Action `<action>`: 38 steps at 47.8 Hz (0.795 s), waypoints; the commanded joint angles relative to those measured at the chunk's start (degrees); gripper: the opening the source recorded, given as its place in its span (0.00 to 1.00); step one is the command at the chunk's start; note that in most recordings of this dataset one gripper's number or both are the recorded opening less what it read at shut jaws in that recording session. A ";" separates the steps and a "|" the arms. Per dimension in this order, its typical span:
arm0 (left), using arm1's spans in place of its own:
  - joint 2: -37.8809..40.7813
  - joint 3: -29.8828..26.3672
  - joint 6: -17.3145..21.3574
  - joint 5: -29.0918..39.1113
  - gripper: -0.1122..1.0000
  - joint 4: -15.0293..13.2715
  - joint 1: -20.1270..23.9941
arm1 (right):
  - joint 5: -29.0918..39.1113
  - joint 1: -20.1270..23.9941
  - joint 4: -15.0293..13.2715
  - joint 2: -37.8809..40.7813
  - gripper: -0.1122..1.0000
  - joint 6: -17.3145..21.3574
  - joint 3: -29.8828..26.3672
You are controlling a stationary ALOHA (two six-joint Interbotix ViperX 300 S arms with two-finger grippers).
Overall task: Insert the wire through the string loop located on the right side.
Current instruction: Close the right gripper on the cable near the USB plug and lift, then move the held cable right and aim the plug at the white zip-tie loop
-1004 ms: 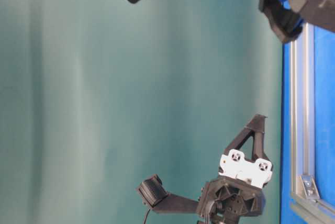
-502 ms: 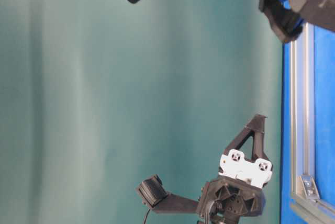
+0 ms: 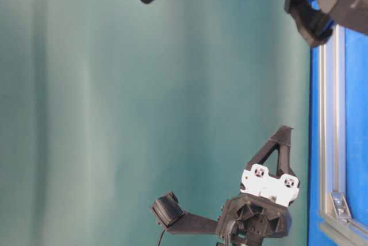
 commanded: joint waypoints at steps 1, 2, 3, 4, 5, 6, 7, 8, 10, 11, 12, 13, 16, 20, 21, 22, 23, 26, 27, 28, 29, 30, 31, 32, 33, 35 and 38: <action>-1.85 -0.53 0.09 -0.18 0.10 0.09 0.18 | -0.35 0.00 0.09 -1.76 0.07 -0.09 -1.05; -1.85 -0.53 0.09 -0.26 0.10 0.09 0.18 | -0.35 0.00 0.09 -1.76 0.07 -0.09 -0.97; -1.85 -0.53 0.09 -0.26 0.10 0.09 0.09 | -0.35 0.09 0.09 -1.76 0.07 -0.09 -1.05; -1.85 -0.62 0.09 -0.26 0.10 0.09 0.18 | -0.35 0.00 0.00 -1.85 0.07 -0.09 -1.05; -1.93 -0.53 0.09 -0.18 0.10 0.18 0.18 | -0.35 0.09 0.09 -1.76 0.07 -0.09 -1.05; -1.85 -0.53 0.09 -0.26 0.10 0.09 0.18 | -0.35 0.09 0.09 -1.85 0.07 -0.09 -1.05; -1.85 -0.53 0.09 -0.26 0.10 0.18 0.18 | -0.35 0.00 0.09 -1.76 0.07 -0.09 -0.97; -1.85 -0.53 0.09 -0.26 0.10 0.09 0.18 | -0.35 0.09 0.09 -1.76 0.07 -0.09 -0.97; -1.93 -0.53 0.09 -0.18 0.10 0.18 0.18 | -0.35 0.09 0.09 -1.76 0.07 -0.09 -1.05; -1.85 -0.53 0.09 -0.26 0.10 0.18 0.18 | -0.35 0.00 0.09 -1.76 0.07 -0.09 -1.05; -1.85 -0.53 0.09 -0.26 0.10 0.09 0.18 | -0.35 0.09 0.09 -1.76 0.06 -0.09 -1.05; -1.93 -0.53 0.09 -0.26 0.10 0.09 0.18 | -0.35 0.09 0.09 -1.76 0.07 -0.09 -1.05; -1.93 -0.53 0.09 -0.26 0.10 0.09 0.18 | -0.35 0.09 0.09 -1.85 0.07 -0.09 -0.97; -1.93 -0.53 0.09 -0.26 0.10 0.09 0.18 | -0.35 0.09 0.00 -1.76 0.07 -0.09 -0.97; -1.85 -0.53 0.09 -0.26 0.10 0.18 0.18 | -0.35 0.09 0.00 -1.76 0.07 -0.09 -0.97; -1.93 -0.62 0.09 -0.26 0.10 0.18 0.18 | -0.35 0.09 0.09 -1.76 0.07 -0.09 -0.97; -1.93 -0.53 0.09 -0.26 0.10 0.09 0.18 | -0.35 0.09 0.09 -1.85 0.07 -0.09 -0.97; -1.85 -0.53 0.00 -0.26 0.10 0.09 0.09 | -0.35 0.09 0.09 -1.85 0.07 -0.09 -0.97; -1.93 -0.53 0.00 -0.26 0.10 0.18 0.18 | -0.35 0.09 0.00 -1.76 0.07 -0.09 -0.88; -1.93 -0.53 0.00 -0.26 0.10 0.09 0.18 | -0.35 0.09 0.00 -1.85 0.07 0.00 -0.88; -1.85 -0.53 0.00 -0.26 0.10 0.09 0.18 | -0.26 0.09 0.09 -1.85 0.07 -0.09 -0.79; -1.93 -0.53 0.00 -0.26 0.10 0.09 0.18 | -0.18 0.18 0.00 -1.93 0.07 0.00 -0.79; -1.85 -0.53 0.00 -0.26 0.10 0.09 0.18 | -0.18 0.18 0.09 -1.93 0.07 0.00 -0.70; -1.93 -0.53 0.00 -0.26 0.10 0.09 0.18 | -0.18 0.18 0.09 -2.02 0.07 0.00 -0.53; -1.85 -0.53 0.00 -0.26 0.10 0.18 0.18 | -0.18 0.26 0.09 -2.11 0.07 0.00 -0.44; -1.93 -0.53 -0.09 -0.26 0.10 0.18 0.18 | -0.18 0.44 0.09 -2.29 0.07 0.09 -0.09; -1.85 -0.53 -0.09 -0.26 0.10 0.09 0.18 | -0.09 1.05 0.35 -2.90 0.07 0.26 1.05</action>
